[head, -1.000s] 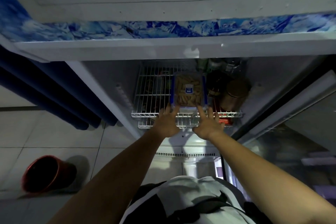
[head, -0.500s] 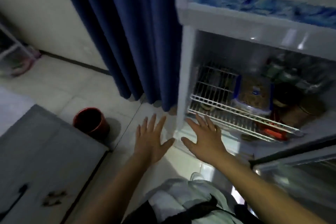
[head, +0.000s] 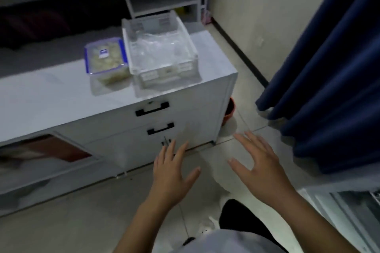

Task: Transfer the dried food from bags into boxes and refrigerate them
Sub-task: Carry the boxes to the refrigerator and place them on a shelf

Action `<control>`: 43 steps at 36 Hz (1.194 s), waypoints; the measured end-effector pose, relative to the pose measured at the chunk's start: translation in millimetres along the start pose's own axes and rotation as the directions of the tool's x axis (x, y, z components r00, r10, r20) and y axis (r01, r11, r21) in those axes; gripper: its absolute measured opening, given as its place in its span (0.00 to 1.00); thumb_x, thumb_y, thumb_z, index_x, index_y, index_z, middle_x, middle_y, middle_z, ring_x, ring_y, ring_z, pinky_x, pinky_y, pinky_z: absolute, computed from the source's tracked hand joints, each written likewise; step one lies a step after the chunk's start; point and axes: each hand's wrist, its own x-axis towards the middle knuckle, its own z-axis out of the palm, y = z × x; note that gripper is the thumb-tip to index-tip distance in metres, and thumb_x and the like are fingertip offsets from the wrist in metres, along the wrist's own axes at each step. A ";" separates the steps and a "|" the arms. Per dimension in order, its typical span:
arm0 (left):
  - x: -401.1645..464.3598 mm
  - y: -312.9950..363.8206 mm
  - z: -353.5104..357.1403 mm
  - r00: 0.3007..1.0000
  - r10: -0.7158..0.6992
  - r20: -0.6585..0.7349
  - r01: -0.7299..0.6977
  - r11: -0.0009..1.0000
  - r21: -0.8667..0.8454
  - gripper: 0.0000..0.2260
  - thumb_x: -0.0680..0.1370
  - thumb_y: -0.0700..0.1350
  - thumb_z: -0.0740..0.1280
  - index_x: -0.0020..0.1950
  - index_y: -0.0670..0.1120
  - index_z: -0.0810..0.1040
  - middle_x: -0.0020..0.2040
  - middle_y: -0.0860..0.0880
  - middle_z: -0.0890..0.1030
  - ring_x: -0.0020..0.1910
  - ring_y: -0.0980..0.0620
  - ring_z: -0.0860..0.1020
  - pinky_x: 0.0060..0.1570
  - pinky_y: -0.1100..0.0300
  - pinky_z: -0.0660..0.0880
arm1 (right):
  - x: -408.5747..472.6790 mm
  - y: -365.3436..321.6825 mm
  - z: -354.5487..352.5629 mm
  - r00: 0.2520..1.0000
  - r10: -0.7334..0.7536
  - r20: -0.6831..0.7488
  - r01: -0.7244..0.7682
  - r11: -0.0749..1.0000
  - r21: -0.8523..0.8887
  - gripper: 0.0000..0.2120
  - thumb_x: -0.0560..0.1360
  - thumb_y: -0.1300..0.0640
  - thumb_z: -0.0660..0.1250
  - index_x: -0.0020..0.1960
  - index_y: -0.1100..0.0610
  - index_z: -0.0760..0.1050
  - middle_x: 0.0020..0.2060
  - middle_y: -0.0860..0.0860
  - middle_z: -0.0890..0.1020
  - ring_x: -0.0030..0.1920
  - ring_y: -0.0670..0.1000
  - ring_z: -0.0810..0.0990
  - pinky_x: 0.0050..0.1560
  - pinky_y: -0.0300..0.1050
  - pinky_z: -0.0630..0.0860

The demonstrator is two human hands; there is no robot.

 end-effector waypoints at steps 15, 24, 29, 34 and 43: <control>68.7 -153.2 -146.5 0.908 -0.316 -0.275 0.278 0.946 -0.168 0.34 0.76 0.61 0.69 0.79 0.59 0.59 0.82 0.48 0.54 0.80 0.46 0.52 0.76 0.42 0.56 | 183.9 -177.9 97.8 0.880 -0.394 0.264 0.446 0.877 -0.180 0.30 0.77 0.39 0.64 0.74 0.31 0.53 0.78 0.39 0.51 0.79 0.45 0.42 0.74 0.43 0.38; 192.9 -201.4 -255.1 0.866 -0.436 -0.246 0.274 0.824 -0.496 0.31 0.77 0.58 0.70 0.77 0.61 0.60 0.80 0.57 0.59 0.76 0.57 0.60 0.68 0.59 0.62 | 307.6 -272.8 142.2 0.789 -0.527 0.316 0.602 0.767 -0.223 0.30 0.78 0.39 0.62 0.78 0.43 0.61 0.81 0.49 0.55 0.80 0.54 0.43 0.78 0.58 0.47; 262.2 -222.5 -284.1 0.807 -0.583 -0.092 0.329 0.574 -0.750 0.28 0.77 0.54 0.72 0.75 0.58 0.66 0.75 0.51 0.68 0.68 0.52 0.70 0.53 0.56 0.72 | 351.5 -288.1 172.6 0.814 -0.385 0.436 0.573 0.658 -0.489 0.33 0.77 0.35 0.56 0.79 0.43 0.53 0.81 0.52 0.51 0.79 0.59 0.37 0.75 0.64 0.36; 306.5 -241.2 -290.7 0.844 -0.525 0.110 0.357 0.396 -0.846 0.30 0.77 0.47 0.73 0.76 0.53 0.65 0.62 0.48 0.80 0.55 0.50 0.82 0.44 0.57 0.81 | 361.8 -287.6 183.8 0.825 -0.315 0.469 0.553 0.623 -0.554 0.34 0.78 0.34 0.54 0.80 0.45 0.51 0.81 0.52 0.50 0.80 0.59 0.39 0.73 0.66 0.31; 332.3 -269.7 -299.4 0.910 -0.374 0.179 0.336 0.415 -0.845 0.31 0.74 0.43 0.77 0.73 0.57 0.69 0.50 0.50 0.85 0.43 0.53 0.86 0.33 0.57 0.81 | 349.8 -293.7 199.6 0.887 -0.244 0.392 0.436 0.722 -0.537 0.33 0.78 0.36 0.56 0.80 0.41 0.51 0.81 0.48 0.50 0.80 0.55 0.39 0.77 0.60 0.34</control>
